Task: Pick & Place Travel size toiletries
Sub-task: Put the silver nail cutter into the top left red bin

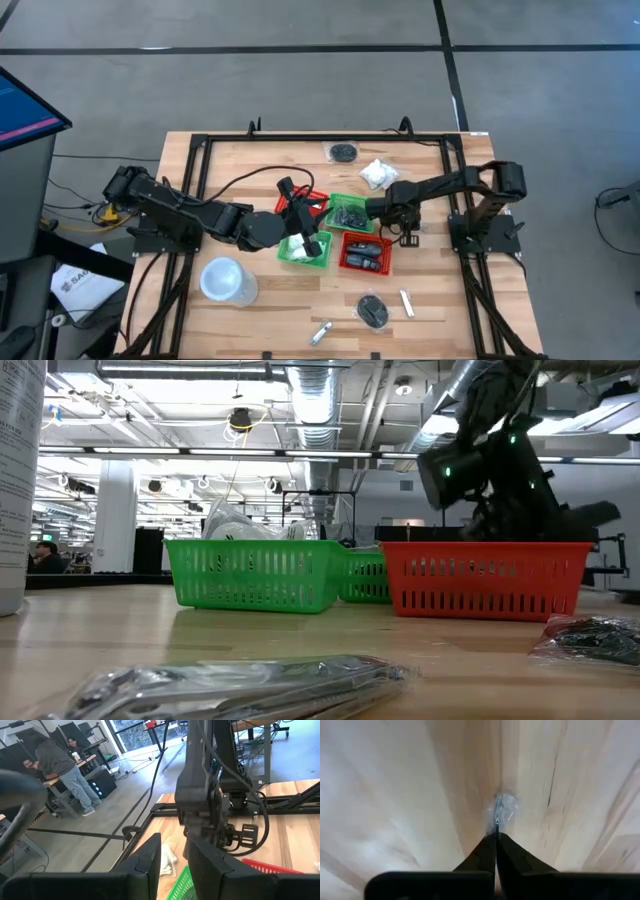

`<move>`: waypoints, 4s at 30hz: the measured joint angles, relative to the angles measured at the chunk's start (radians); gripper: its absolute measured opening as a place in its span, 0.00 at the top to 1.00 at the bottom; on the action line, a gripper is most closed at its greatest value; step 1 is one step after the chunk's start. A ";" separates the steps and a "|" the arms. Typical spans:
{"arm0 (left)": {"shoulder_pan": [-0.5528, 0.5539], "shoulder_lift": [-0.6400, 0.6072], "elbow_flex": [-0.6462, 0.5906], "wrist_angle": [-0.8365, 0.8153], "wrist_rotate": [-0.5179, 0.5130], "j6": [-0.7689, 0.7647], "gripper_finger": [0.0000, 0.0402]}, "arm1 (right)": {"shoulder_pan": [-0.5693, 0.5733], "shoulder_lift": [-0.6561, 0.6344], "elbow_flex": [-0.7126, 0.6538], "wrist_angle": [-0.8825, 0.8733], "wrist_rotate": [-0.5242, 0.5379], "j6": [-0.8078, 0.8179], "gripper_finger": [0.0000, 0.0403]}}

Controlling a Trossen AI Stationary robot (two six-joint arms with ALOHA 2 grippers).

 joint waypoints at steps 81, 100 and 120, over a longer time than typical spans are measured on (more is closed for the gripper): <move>0.159 0.000 0.000 0.007 0.430 -0.142 0.79 | 0.153 -0.660 0.001 1.051 -0.006 -0.209 1.00; 0.237 0.000 0.000 0.035 0.705 -0.176 0.59 | 0.194 -0.665 0.001 1.122 -0.006 -0.247 1.00; 0.296 0.084 -0.001 0.131 0.726 -0.173 0.47 | 0.194 -0.665 0.001 1.160 -0.006 -0.263 1.00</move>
